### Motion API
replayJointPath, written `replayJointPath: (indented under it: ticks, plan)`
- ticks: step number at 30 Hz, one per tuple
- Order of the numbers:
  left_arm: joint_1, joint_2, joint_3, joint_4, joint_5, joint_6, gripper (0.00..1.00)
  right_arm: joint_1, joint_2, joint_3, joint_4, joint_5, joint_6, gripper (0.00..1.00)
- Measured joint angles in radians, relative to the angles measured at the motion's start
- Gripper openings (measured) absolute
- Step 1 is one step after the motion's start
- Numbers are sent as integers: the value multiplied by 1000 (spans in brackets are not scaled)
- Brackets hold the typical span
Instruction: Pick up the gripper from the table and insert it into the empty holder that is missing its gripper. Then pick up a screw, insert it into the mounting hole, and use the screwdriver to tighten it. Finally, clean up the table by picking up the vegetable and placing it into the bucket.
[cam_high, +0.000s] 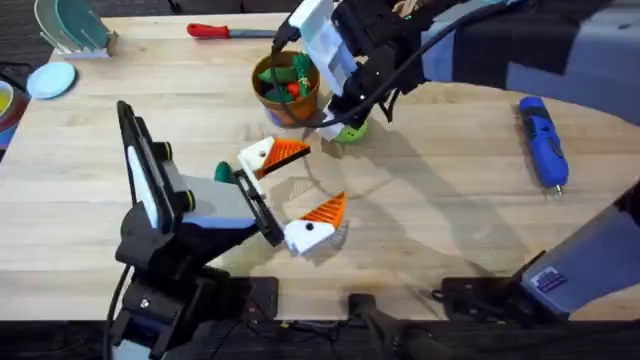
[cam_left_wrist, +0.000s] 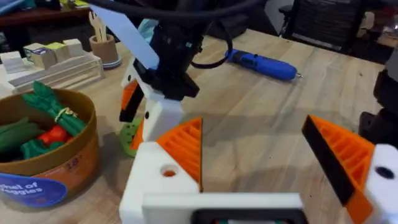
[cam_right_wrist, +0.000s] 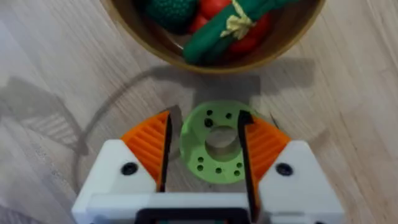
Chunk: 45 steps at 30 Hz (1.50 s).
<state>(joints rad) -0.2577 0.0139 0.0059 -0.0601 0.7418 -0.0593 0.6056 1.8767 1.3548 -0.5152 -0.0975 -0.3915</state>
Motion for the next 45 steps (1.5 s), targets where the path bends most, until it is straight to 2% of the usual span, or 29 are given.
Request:
replayJointPath:
  ticks: [9, 15, 19, 20, 25, 32, 45]
  plan:
    - [0, 0, 0, 0, 0, 0, 993, 0, 22, 0, 20, 1, 7, 439]
    - [0, 0, 0, 0, 0, 0, 993, 0, 52, 0, 43, 5, 37, 415]
    - [0, 0, 0, 0, 0, 0, 993, 0, 55, 0, 47, 9, 47, 280]
    - [0, 0, 0, 0, 0, 0, 993, -1, 55, 0, 48, 10, 49, 272]
    - [0, 0, 0, 0, 0, 0, 993, -1, 55, 0, 47, 12, 51, 264]
    - [0, 0, 0, 0, 0, 0, 993, -1, 55, 0, 43, 15, 65, 344]
    - [0, 0, 0, 0, 0, 0, 993, -1, 33, 0, -3, 22, 81, 353]
